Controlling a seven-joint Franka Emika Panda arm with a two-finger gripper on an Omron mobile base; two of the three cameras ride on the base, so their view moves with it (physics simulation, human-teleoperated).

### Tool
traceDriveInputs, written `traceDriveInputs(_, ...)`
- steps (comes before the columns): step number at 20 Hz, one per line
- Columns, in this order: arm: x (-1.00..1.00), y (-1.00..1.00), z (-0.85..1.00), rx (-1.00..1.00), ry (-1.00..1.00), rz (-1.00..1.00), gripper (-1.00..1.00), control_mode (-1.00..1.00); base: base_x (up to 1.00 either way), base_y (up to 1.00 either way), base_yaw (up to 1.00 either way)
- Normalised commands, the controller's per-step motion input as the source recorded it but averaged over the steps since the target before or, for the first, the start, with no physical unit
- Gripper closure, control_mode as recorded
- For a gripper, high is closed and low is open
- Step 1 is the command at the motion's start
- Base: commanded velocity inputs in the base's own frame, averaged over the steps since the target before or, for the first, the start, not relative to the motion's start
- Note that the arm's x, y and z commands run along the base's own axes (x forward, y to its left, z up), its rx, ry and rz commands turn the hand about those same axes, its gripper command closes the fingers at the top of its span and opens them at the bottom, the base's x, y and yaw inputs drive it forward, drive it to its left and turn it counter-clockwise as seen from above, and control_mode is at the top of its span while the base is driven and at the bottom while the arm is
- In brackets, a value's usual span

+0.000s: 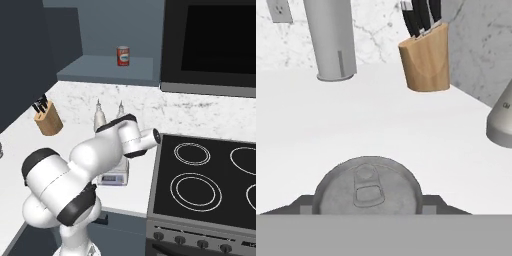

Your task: Pick the canned food and place it on the digital scale for weighing, and close the cabinet.

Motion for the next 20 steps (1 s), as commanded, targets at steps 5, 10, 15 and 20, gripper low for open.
traceDriveInputs(5, 0.10, 0.00, -0.10, 0.00, 0.00, 0.00, 1.00, -1.00, 0.00, 0.00, 0.00)
traceDriveInputs(10, -0.09, 0.00, -0.37, 0.00, 0.05, 0.01, 1.00, -1.00, 0.00, 0.00, 0.00)
traceDriveInputs(15, -0.07, 0.06, -0.43, -0.03, 0.02, 0.02, -1.00, -1.00, 0.00, 0.00, 0.00)
traceDriveInputs(20, -0.06, 0.03, -0.07, -0.01, 0.00, 0.00, -1.00, -1.00, 0.00, 0.00, 0.00)
